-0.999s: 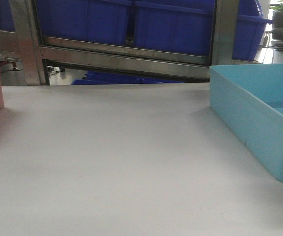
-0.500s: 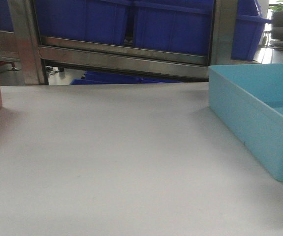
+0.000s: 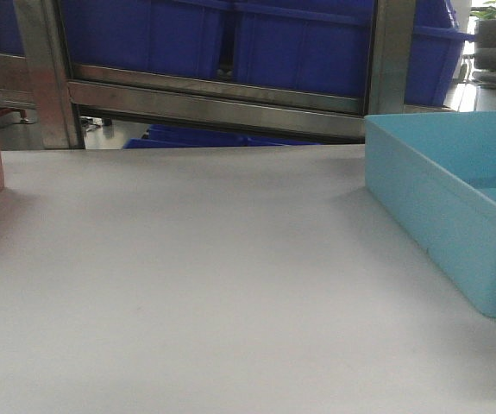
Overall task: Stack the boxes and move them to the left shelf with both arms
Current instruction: 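Lower the left gripper onto the rim of the pink bin and grasp it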
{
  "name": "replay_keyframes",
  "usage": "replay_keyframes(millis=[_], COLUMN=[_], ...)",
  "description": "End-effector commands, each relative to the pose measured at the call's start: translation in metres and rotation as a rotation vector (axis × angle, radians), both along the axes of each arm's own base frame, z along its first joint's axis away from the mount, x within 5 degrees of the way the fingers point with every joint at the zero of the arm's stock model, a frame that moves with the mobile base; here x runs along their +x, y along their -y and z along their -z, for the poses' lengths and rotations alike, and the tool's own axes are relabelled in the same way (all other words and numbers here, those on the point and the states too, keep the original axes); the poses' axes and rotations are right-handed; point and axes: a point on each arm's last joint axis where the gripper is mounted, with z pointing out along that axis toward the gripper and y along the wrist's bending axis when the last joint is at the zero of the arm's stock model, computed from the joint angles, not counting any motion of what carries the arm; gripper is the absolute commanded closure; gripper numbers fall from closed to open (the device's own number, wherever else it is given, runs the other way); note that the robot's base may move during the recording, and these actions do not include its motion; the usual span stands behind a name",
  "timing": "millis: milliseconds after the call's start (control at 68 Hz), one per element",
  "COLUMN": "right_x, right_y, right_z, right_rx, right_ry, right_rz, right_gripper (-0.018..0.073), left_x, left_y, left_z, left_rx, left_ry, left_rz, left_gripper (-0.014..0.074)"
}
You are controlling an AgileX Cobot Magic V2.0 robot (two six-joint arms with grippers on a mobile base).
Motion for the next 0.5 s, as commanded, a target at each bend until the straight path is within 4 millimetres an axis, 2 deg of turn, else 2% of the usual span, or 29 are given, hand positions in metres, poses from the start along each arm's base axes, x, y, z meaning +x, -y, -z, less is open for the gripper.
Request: replay_keyframes(millis=[0, 73, 250, 367, 485], right_x=[-0.003, -0.003, -0.003, -0.003, -0.003], right_y=[0.000, 0.000, 0.000, 0.000, 0.000], right_z=[-0.016, -0.016, -0.016, -0.016, -0.016], right_rx=[-0.005, -0.005, -0.005, -0.005, -0.005], right_ry=[0.131, 0.131, 0.131, 0.131, 0.131], right_rz=[0.003, 0.003, 0.003, 0.003, 0.003], right_gripper=[0.0503, 0.0503, 0.0503, 0.0503, 0.0503], left_x=[0.022, 0.044, 0.097, 0.129, 0.151], left_y=[-0.002, -0.007, -0.029, -0.058, -0.096], left_z=[-0.026, -0.031, -0.031, -0.024, -0.014], left_rx=[-0.010, 0.003, 0.056, 0.009, -0.092], left_ry=[-0.008, -0.122, -0.375, -0.471, -0.491], left_rz=[-0.013, -0.050, -0.139, -0.183, -0.189], left_gripper=[0.0156, 0.0099, 0.0094, 0.0094, 0.0094])
